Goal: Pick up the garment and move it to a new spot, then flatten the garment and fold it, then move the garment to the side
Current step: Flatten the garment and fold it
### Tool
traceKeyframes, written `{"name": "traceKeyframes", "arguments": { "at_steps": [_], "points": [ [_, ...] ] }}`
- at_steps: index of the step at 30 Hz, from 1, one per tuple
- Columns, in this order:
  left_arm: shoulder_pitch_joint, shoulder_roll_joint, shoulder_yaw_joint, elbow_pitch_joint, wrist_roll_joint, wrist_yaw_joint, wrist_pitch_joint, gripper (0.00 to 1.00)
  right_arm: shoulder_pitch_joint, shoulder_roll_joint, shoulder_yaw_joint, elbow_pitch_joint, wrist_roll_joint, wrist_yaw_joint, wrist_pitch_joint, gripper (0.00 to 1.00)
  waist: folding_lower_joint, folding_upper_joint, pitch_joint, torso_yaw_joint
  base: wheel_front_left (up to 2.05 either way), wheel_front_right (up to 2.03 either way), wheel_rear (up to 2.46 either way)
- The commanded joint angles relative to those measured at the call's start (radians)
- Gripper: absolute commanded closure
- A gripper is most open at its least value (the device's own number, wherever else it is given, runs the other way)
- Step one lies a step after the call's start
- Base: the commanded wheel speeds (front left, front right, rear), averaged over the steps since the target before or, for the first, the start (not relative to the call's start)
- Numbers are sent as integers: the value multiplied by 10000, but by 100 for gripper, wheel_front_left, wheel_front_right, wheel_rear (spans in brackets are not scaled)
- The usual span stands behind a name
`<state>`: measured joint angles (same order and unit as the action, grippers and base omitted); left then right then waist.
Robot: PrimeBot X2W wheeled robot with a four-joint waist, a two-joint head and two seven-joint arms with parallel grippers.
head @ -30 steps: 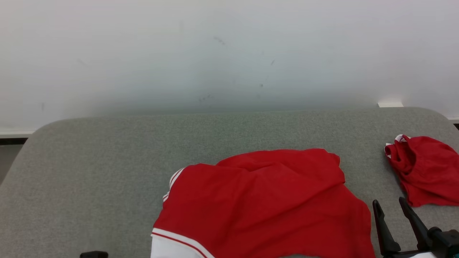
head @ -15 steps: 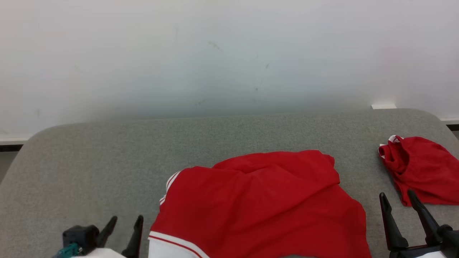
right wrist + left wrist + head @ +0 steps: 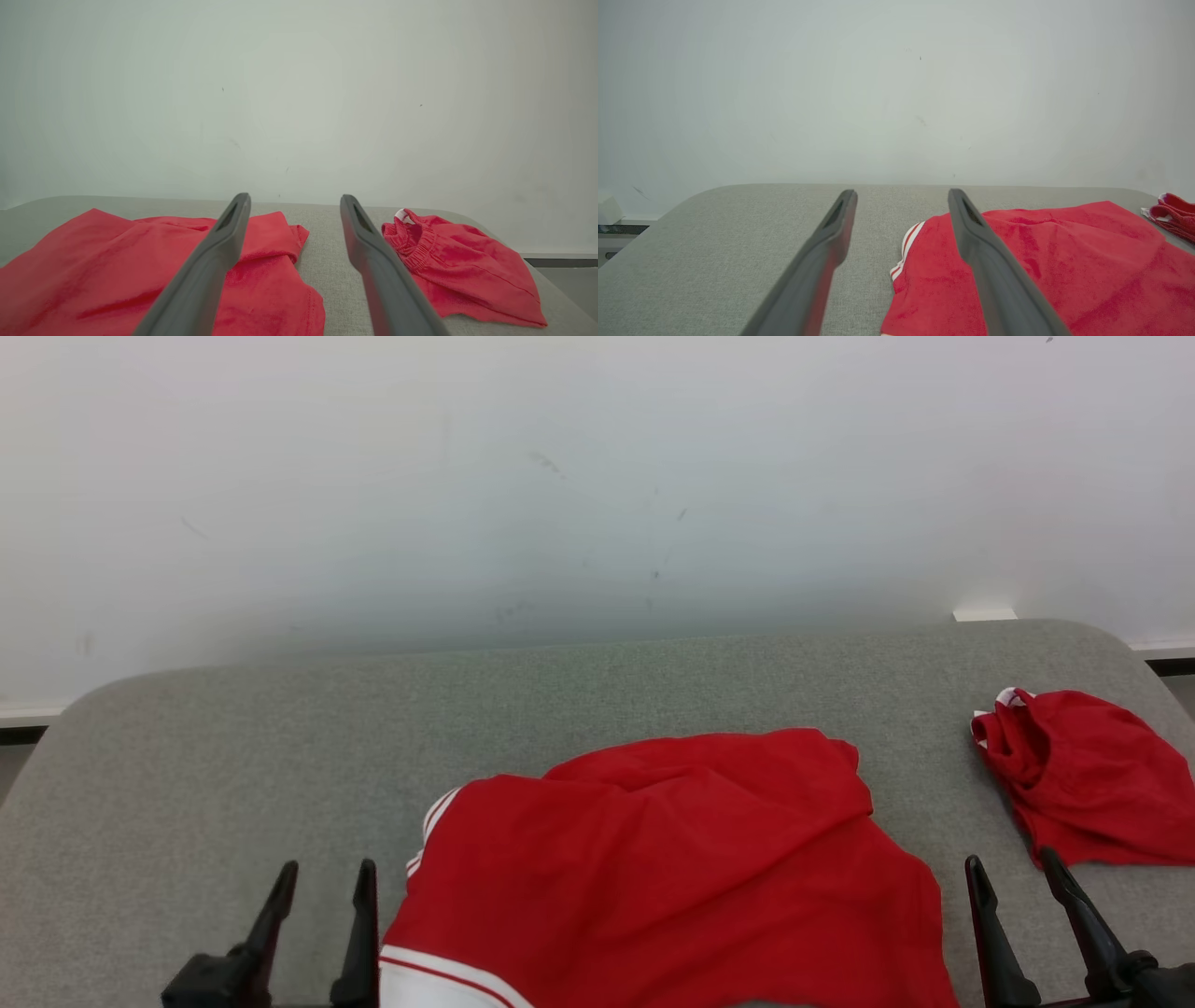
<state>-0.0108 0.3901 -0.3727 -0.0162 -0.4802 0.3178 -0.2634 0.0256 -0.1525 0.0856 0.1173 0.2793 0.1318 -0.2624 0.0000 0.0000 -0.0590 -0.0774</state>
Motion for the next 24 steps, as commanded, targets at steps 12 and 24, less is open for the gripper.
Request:
{"name": "traceKeyframes", "arguments": {
  "at_steps": [12,24],
  "points": [
    [769,-1706,2022,878,1893,-1957,-11,0,-34,22,-20,-4,-132,-25,-26,0,0,0,4,-41,0,0,0],
    [813,-2504,3010,1274,2753,-3013,-11,0,-48,13,-166,-22,-73,-25,-27,0,0,0,-12,-36,0,0,0]
  ]
}}
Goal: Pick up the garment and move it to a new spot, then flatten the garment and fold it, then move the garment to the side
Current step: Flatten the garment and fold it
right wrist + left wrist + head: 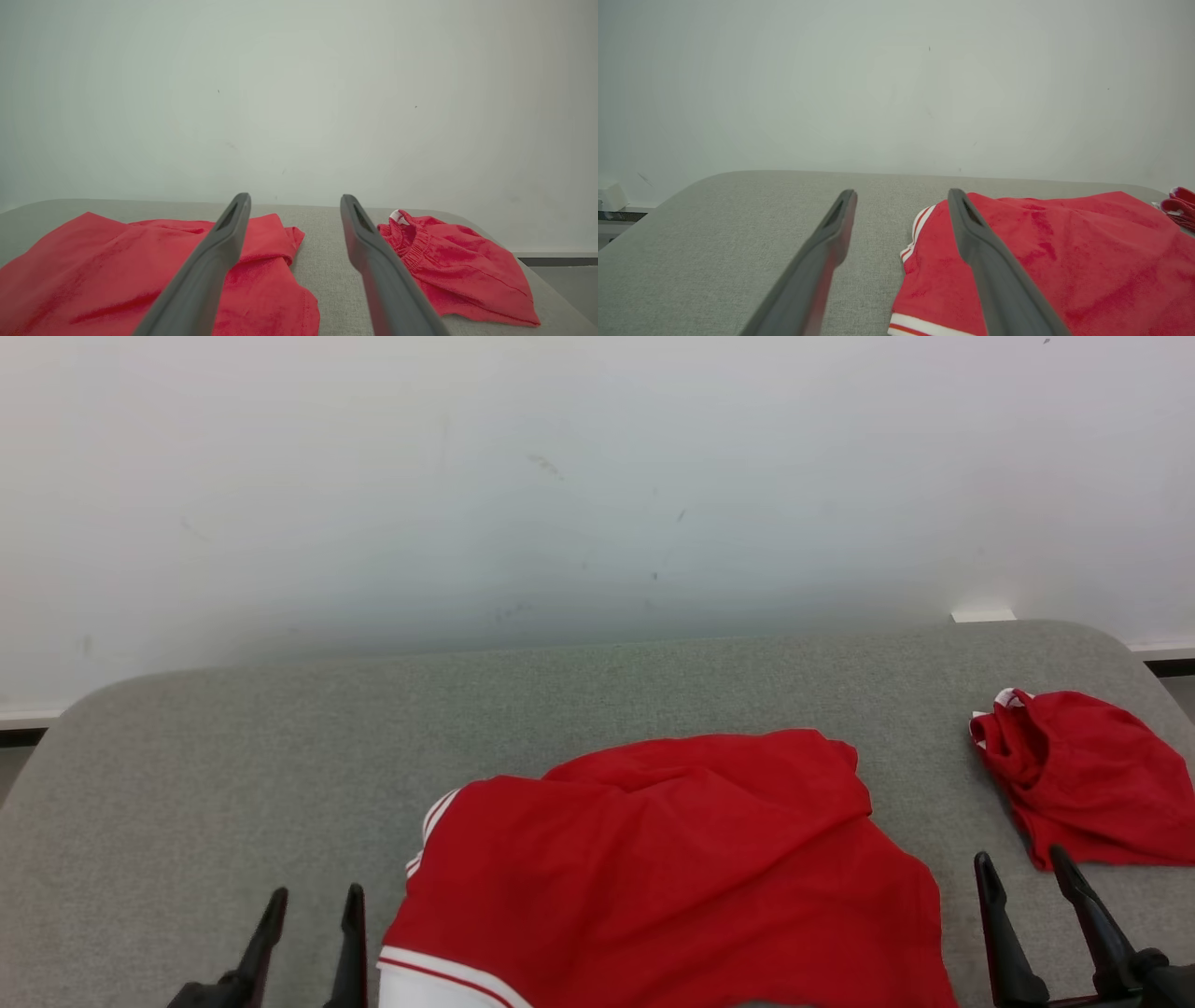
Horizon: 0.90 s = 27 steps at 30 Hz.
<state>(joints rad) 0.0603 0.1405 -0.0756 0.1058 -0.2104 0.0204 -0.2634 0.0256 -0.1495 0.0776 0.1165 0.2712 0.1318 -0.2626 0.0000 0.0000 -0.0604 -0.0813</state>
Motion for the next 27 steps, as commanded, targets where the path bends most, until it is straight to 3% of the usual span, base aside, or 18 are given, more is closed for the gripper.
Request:
{"name": "traceKeyframes", "arguments": {
  "at_steps": [1,5,13,20,27],
  "points": [
    [132,-44,74,148,94,-121,-11,0,-29,39,-133,-1,150,-25,-25,0,0,0,1,4,0,0,0],
    [162,66,-86,943,-168,-568,167,0,180,-215,-221,256,857,-25,211,0,0,0,-34,83,0,0,0],
    [776,620,-296,329,-745,-799,3688,0,1039,-1354,369,-175,2682,-23,3575,0,0,0,-16,273,0,0,0],
    [1362,865,-482,-1089,-1529,-852,6507,0,1461,-1023,160,45,3100,-23,5746,0,0,0,47,385,0,0,0],
    [1196,1011,-857,-717,-1864,-1070,7449,0,949,-495,142,776,2715,-23,6090,0,0,0,212,363,0,0,0]
  ]
}}
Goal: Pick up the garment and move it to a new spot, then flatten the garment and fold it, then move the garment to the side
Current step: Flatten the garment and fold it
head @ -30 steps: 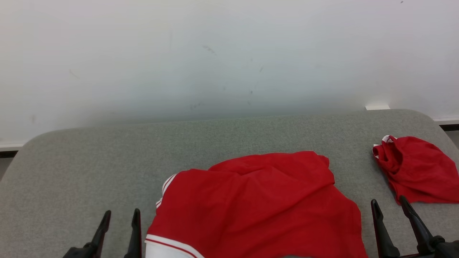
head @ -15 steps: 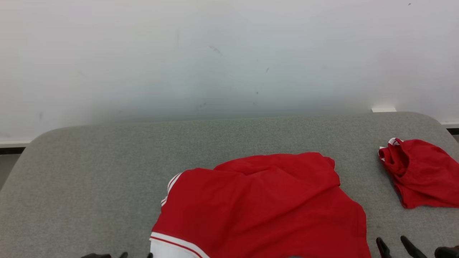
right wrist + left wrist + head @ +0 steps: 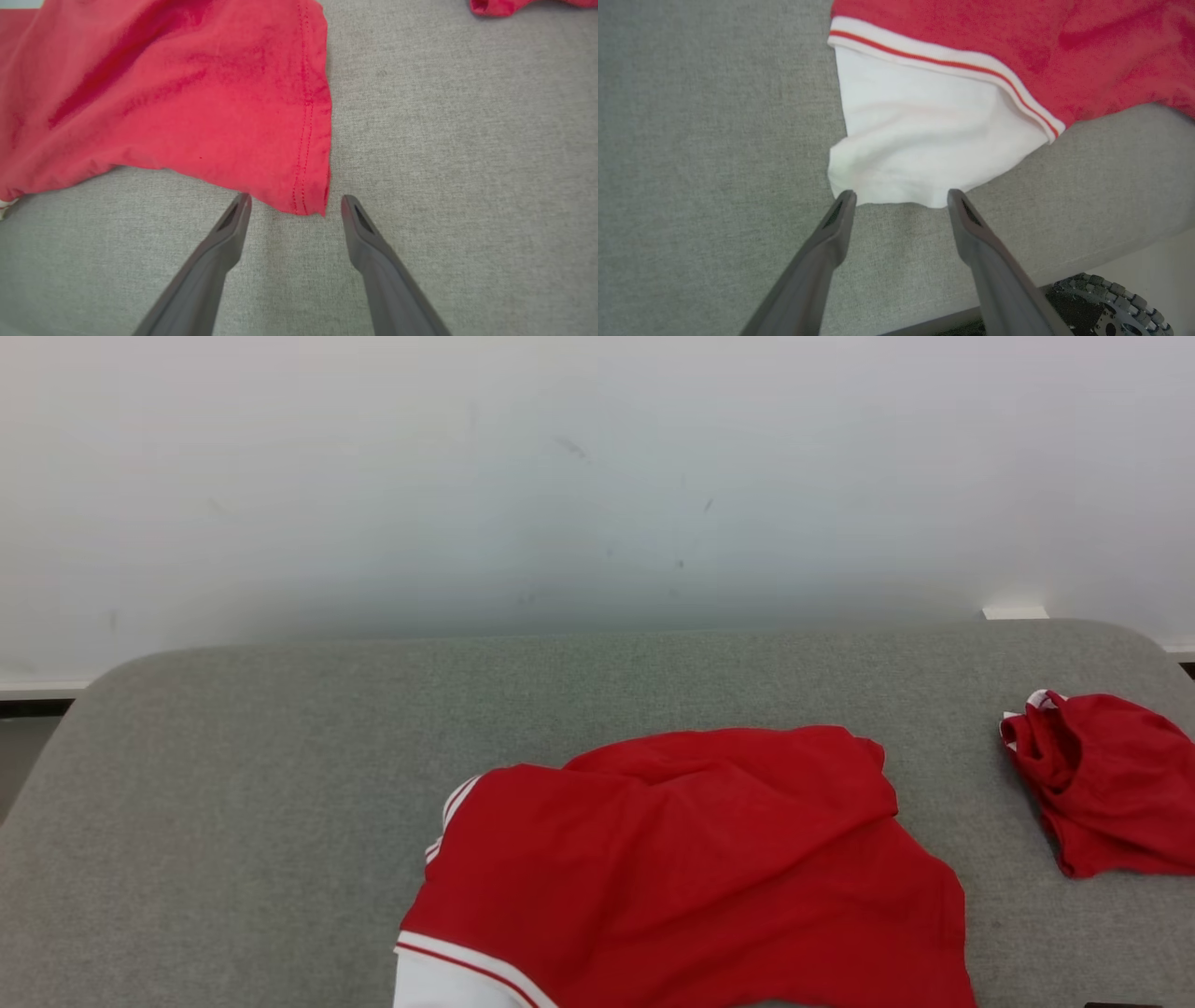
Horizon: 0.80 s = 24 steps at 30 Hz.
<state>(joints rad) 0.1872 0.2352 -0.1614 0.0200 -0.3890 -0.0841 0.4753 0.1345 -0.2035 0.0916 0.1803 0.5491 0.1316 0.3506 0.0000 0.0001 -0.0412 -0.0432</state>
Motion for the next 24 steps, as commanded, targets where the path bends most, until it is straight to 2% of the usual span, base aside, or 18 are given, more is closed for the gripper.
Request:
{"name": "traceKeyframes", "arguments": {
  "at_steps": [1,12,19,24],
  "points": [
    [-137,121,-32,264,-48,-43,103,0,-234,93,43,280,-90,-21,-99,0,0,-1,39,-28,0,0,0],
    [-1084,88,-254,1769,-55,-189,-615,0,-1343,172,762,1994,-128,-21,-1019,0,0,-1,251,-70,0,0,0],
    [-1381,259,-160,2280,126,3,-844,0,-1755,80,1265,2475,9,-21,-1306,0,0,-1,276,-89,0,0,0],
    [-1475,170,-397,2532,-72,-134,-701,0,-1917,-38,1464,2874,155,-21,-1484,0,0,-1,268,-78,0,0,0]
  ]
}}
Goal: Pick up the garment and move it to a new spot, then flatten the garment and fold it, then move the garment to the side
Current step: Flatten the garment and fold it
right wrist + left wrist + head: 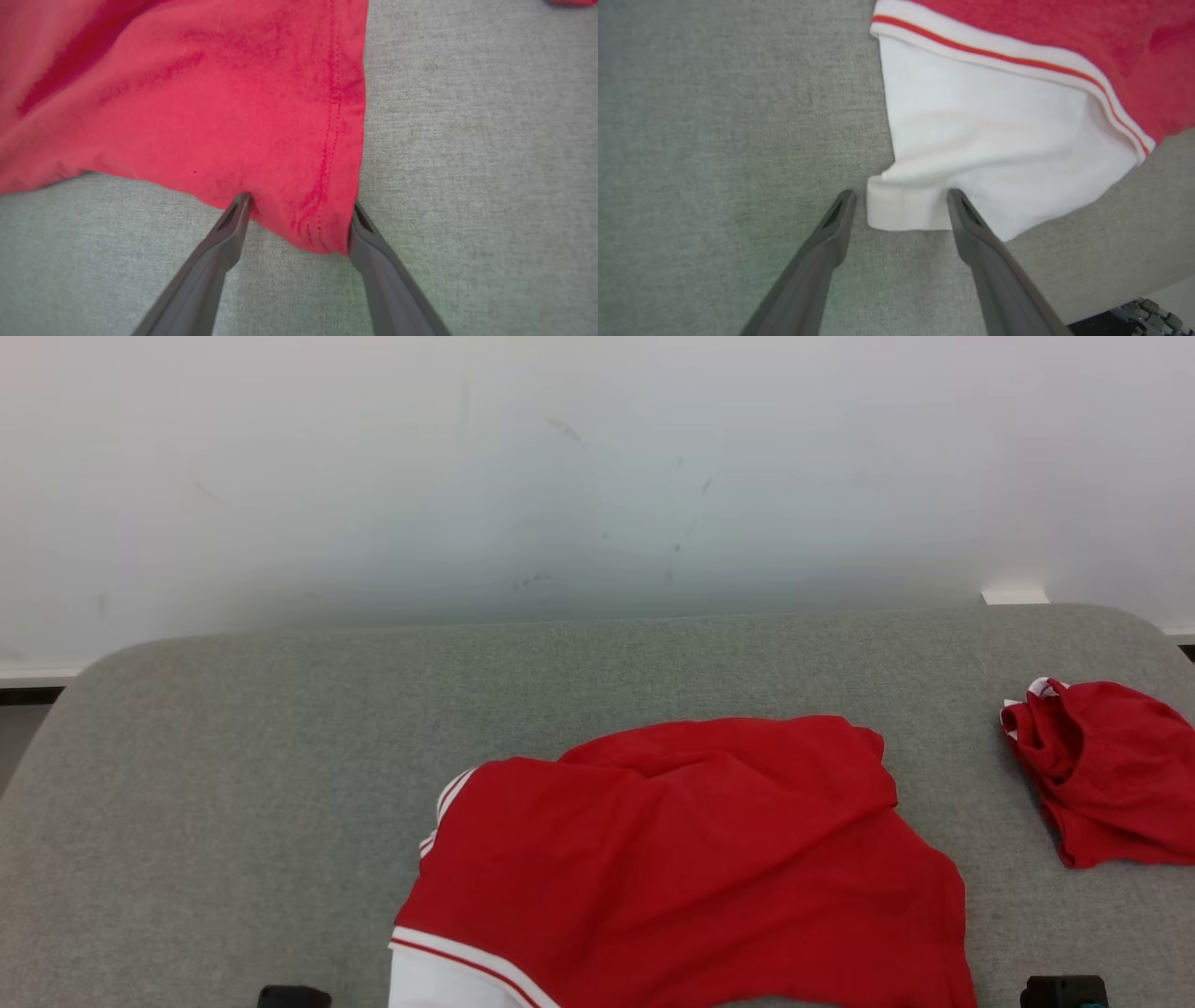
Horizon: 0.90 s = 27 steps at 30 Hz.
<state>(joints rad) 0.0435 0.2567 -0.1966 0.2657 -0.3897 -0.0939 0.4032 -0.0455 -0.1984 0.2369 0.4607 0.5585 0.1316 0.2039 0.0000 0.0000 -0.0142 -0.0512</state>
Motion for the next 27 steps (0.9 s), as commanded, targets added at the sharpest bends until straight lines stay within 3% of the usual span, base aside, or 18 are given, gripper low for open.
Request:
{"name": "traceKeyframes", "arguments": {
  "at_steps": [1,6,7,8,10,20,27],
  "points": [
    [-82,-114,-133,138,-152,-80,88,0,-136,-96,47,150,77,-21,-49,0,0,0,-2,3,0,0,0],
    [-293,-146,-473,581,-407,-243,55,0,-300,-85,294,541,201,-21,-135,0,0,0,7,-54,0,0,0],
    [-307,-176,-534,651,-456,-249,82,4,-321,-83,354,592,233,-21,-152,7,0,0,2,-67,0,0,0],
    [-300,-186,-602,673,-483,-275,121,37,-344,-90,410,640,260,-21,-181,56,0,0,-1,-72,0,0,0],
    [-313,-125,-630,660,-569,-307,51,100,-404,-117,496,702,307,-21,-345,100,0,0,-17,-74,0,0,0],
    [-376,201,-498,-1,-761,-298,-375,100,-636,-351,648,526,738,-21,-1334,100,0,0,-206,63,0,0,0],
    [-848,213,-160,-1362,-1048,-306,-980,100,-756,-842,730,-614,1506,-22,-1727,100,0,0,-207,167,0,0,0]
  ]
}}
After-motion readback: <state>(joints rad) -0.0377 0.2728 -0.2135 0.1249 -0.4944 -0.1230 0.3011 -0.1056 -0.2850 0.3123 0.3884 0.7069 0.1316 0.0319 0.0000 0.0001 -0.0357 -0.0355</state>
